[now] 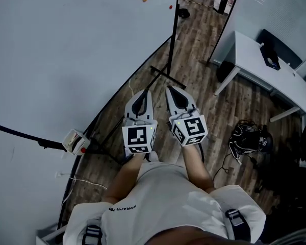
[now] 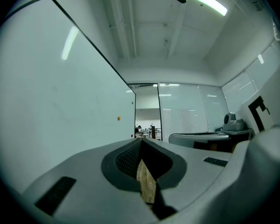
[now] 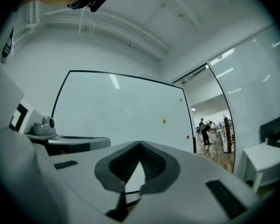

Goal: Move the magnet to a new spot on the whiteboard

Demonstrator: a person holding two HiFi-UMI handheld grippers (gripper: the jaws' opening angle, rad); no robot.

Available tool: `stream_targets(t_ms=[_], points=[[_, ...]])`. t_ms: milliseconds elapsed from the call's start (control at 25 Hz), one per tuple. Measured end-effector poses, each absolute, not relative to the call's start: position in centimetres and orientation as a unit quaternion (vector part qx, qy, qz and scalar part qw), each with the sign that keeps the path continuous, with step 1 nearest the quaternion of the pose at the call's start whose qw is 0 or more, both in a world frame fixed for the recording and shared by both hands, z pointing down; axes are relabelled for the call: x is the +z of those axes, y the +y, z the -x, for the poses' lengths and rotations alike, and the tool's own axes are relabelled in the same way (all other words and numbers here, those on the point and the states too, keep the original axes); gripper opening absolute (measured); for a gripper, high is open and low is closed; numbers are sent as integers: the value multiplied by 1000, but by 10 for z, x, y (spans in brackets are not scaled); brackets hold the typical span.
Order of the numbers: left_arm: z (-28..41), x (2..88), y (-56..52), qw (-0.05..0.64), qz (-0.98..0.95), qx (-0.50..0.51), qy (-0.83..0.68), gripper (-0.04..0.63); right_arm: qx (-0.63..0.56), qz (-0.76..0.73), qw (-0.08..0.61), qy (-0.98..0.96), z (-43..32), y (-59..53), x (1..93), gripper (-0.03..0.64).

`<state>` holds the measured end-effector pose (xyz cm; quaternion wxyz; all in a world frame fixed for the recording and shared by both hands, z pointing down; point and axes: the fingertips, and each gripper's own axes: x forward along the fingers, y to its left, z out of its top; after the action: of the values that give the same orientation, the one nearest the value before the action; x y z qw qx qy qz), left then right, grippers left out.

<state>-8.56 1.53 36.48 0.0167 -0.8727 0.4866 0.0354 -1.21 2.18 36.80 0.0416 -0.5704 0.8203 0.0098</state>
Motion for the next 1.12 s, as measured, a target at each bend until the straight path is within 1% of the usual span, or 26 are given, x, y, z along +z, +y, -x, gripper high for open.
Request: stream_targets(t_ms=[200, 560, 1120], points=[[88, 351, -27, 17, 873, 44, 485, 0, 16, 572, 39, 819, 15, -17, 357, 6], [78, 360, -80, -1, 863, 50, 503, 0, 16, 557, 29, 830, 5, -71, 358, 6], [10, 354, -173, 8, 832, 56, 552, -1, 23, 518, 41, 854, -69, -174, 346, 6]])
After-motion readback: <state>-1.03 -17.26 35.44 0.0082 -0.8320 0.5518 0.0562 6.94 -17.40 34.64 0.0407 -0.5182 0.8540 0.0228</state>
